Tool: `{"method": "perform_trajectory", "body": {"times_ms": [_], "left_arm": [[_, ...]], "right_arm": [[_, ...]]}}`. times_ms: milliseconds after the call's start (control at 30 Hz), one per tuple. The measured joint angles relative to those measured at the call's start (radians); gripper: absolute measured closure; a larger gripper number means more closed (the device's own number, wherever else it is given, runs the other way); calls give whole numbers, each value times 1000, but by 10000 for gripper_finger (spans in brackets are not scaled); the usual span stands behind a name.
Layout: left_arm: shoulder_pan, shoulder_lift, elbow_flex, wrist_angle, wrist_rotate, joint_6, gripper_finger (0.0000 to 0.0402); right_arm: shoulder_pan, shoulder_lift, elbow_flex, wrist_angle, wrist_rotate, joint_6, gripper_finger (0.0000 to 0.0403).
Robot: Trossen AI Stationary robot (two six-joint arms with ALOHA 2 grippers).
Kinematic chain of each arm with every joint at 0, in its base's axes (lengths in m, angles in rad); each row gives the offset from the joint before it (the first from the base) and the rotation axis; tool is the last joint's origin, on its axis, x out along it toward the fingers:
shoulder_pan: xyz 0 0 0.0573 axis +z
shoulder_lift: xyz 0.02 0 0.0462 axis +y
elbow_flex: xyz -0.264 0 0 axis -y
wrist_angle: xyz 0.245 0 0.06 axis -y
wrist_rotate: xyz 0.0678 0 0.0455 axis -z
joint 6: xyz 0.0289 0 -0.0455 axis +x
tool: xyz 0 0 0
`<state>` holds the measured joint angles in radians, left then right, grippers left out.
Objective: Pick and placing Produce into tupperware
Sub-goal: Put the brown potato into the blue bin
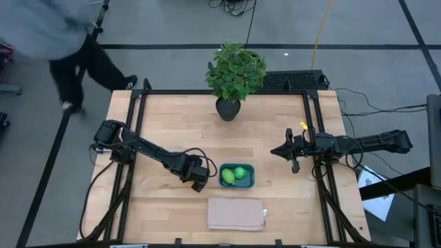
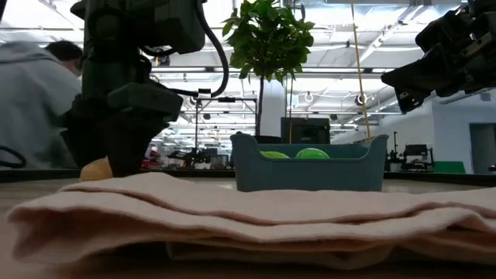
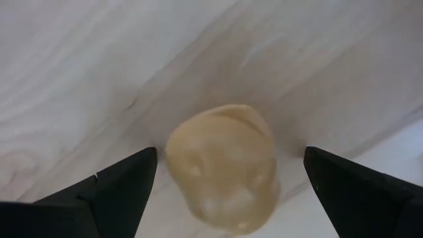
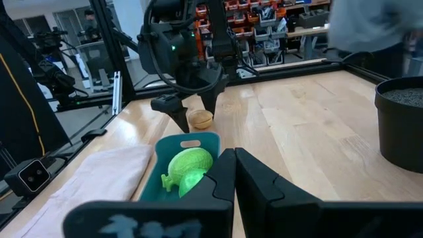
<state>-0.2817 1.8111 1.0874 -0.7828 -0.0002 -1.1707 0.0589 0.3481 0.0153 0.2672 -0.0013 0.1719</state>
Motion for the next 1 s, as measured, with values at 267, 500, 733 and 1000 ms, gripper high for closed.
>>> {"method": "perform_trajectory", "body": {"times_ms": [267, 500, 733, 1000], "left_arm": [[6, -3, 0, 1, 9, 18, 20], [6, -3, 0, 2, 28, 34, 91], [6, -3, 0, 2, 29, 37, 166], [6, -4, 0, 2, 36, 43, 218]], "right_arm": [[0, 0, 0, 1, 0, 0, 403], [0, 0, 0, 0, 0, 0, 403], [0, 0, 0, 0, 0, 0, 403], [0, 0, 0, 0, 0, 0, 403]]}}
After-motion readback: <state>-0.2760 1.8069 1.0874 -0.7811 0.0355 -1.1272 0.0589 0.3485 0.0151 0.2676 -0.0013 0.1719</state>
